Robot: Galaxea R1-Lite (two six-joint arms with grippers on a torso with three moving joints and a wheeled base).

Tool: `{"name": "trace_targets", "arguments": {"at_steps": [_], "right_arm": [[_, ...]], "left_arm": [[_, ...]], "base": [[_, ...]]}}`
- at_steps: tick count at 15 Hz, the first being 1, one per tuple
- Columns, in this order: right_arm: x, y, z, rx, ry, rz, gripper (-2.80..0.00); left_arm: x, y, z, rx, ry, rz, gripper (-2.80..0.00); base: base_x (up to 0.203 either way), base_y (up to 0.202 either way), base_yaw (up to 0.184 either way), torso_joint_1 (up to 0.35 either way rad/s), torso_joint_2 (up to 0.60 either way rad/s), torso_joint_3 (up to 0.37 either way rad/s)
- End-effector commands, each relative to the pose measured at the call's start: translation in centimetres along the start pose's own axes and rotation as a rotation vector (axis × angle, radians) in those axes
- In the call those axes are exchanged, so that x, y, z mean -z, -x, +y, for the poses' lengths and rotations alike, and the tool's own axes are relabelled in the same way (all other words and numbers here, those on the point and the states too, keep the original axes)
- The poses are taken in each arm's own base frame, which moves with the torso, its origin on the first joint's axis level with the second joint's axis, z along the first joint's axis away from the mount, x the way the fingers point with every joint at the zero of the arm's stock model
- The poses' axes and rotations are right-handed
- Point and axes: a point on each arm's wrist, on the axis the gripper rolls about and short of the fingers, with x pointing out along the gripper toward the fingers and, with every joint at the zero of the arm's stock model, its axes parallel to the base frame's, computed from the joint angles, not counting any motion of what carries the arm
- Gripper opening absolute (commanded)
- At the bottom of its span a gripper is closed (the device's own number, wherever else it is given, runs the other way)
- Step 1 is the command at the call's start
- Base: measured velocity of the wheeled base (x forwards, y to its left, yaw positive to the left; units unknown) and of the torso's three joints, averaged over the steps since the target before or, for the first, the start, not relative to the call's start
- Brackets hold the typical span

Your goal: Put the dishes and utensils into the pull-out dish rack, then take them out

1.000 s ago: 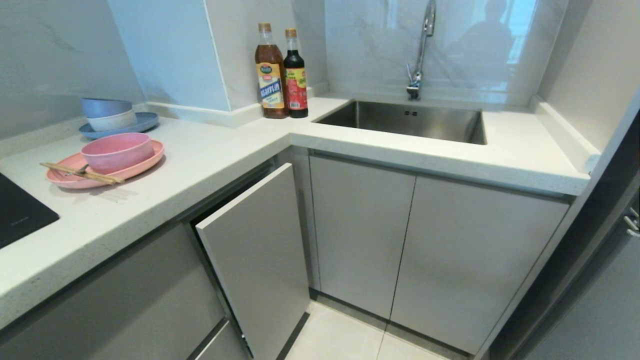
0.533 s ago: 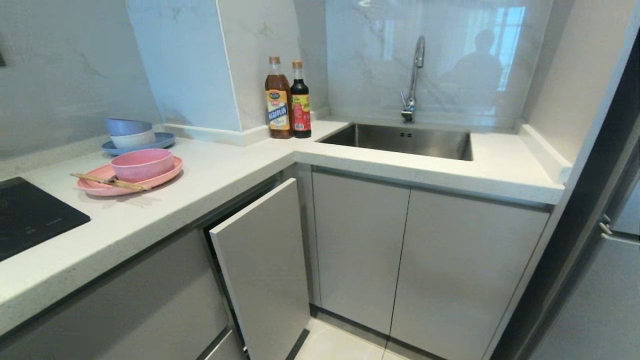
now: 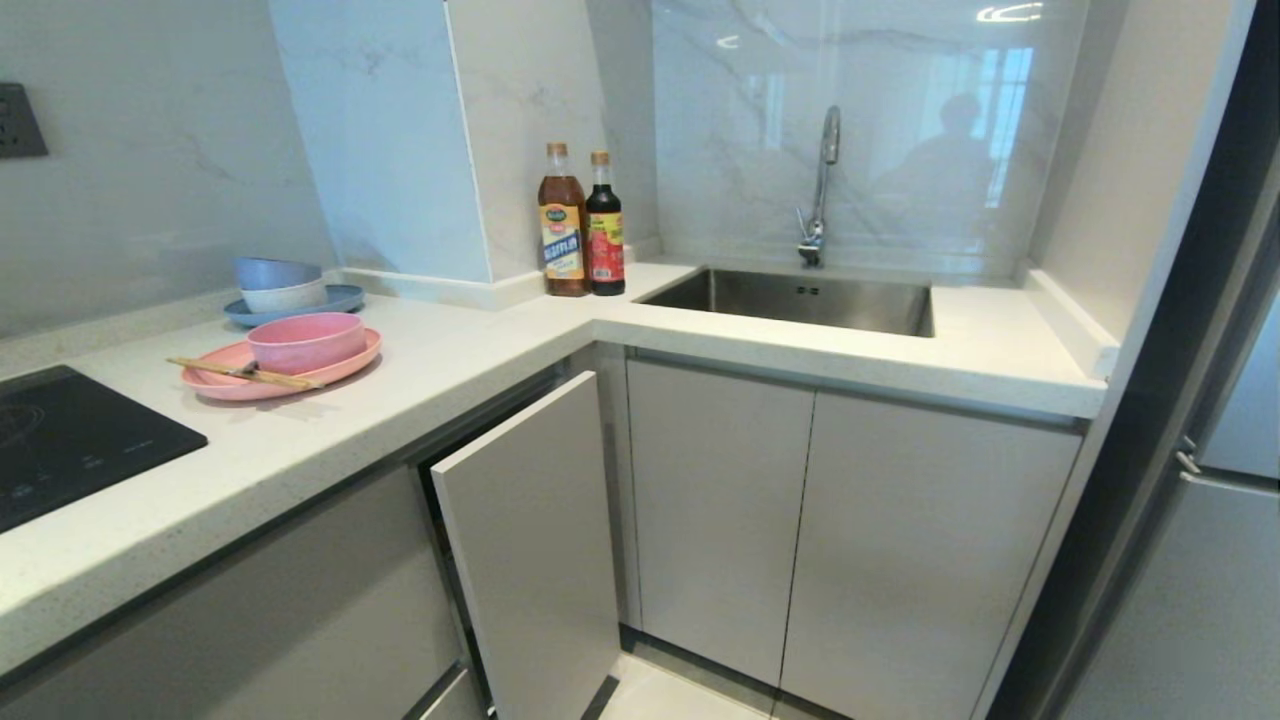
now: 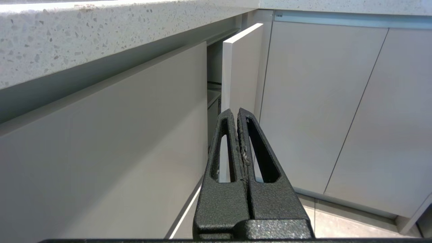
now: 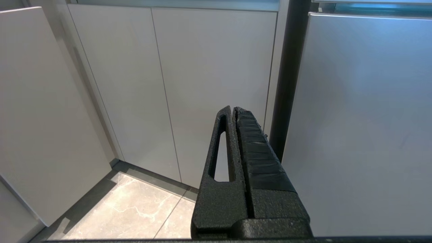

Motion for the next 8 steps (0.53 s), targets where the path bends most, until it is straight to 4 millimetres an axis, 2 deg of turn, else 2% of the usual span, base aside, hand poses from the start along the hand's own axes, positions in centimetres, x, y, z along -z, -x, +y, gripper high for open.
{"name": "trace_targets", "arguments": {"at_steps": [1,8], "right_arm": [[0.04,-0.01,0.0,0.0,0.001,0.001,-2.8],[0.04,-0.01,0.0,-0.001,0.0,0.001,-2.8]], "left_arm": [[0.34,-0.09,0.0,0.001,0.001,0.012,-2.8],[0.33,-0.09,0.0,0.001,0.0,0.011,-2.8]], "base": [[0.0,0.0,0.0,0.0,0.0,0.0],[0.0,0.0,0.0,0.0,0.0,0.0]]}}
